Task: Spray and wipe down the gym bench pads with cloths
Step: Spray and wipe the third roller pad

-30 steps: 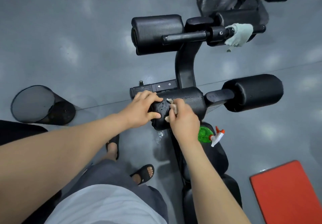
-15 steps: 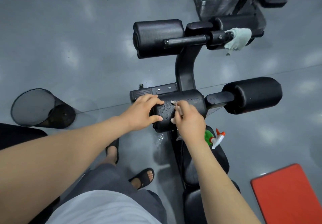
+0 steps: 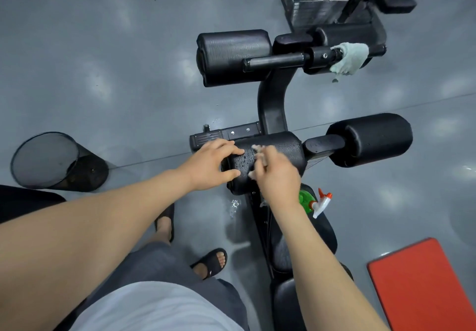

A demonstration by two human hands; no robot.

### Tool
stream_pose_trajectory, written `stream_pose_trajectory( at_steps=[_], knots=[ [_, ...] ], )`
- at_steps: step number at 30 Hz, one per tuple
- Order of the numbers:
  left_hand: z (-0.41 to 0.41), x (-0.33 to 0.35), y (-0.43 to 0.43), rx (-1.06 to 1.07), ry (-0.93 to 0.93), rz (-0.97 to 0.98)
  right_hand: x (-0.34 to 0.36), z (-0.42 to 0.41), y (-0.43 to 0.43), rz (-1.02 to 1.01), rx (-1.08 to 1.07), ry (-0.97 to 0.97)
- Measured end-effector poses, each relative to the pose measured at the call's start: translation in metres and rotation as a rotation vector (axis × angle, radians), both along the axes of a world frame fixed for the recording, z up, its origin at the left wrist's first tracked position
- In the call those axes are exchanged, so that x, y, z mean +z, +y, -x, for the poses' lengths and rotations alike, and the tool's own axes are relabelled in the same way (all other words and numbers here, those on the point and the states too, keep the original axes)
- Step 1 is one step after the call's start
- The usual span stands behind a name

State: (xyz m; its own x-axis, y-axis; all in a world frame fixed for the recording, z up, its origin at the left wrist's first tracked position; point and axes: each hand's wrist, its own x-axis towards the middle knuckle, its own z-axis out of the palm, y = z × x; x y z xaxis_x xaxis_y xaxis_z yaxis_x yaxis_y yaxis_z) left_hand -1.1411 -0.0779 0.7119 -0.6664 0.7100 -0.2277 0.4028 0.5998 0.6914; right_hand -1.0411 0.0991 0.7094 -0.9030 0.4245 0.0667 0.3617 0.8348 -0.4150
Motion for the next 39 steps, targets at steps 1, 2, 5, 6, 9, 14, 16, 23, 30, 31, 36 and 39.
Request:
stream_pose_trajectory(
  at_steps=[1,2,5,6,9,14,16,23,30,31,36,39],
  knots=[
    [0.001,0.000,-0.001,0.001,-0.017,0.001,0.001,-0.003,-0.003,-0.019,0.097,-0.009],
    [0.002,0.001,-0.001,-0.002,-0.035,0.005,0.001,-0.005,-0.001,-0.051,0.156,-0.023],
    [0.008,0.002,-0.003,-0.029,-0.066,0.021,0.002,-0.003,0.024,-0.108,0.075,-0.083],
    [0.009,0.002,-0.004,-0.034,-0.062,0.018,0.003,-0.001,0.035,-0.087,-0.037,-0.104],
    [0.011,0.000,-0.007,0.000,-0.047,-0.010,0.006,0.002,0.056,-0.019,-0.357,-0.076],
    [0.018,-0.010,-0.004,0.034,-0.037,-0.070,0.009,-0.003,0.003,0.143,-0.224,-0.007],
    [0.022,-0.016,-0.004,0.024,-0.045,-0.090,0.006,-0.010,-0.022,0.193,-0.040,0.031],
    [0.026,-0.025,-0.003,0.044,-0.096,-0.102,-0.003,-0.018,0.003,-0.036,-0.112,-0.015],
    [0.030,-0.025,-0.004,0.055,-0.140,-0.079,-0.011,-0.011,-0.025,-0.018,-0.246,0.116],
    [0.030,-0.025,-0.004,0.058,-0.149,-0.078,-0.011,-0.011,-0.036,-0.004,-0.179,0.117],
    [0.031,-0.023,-0.004,0.058,-0.172,-0.083,-0.008,-0.005,-0.028,-0.097,-0.101,0.077],
    [0.027,-0.020,-0.004,0.056,-0.170,-0.090,-0.005,-0.003,0.000,-0.045,-0.298,0.026]
  ],
)
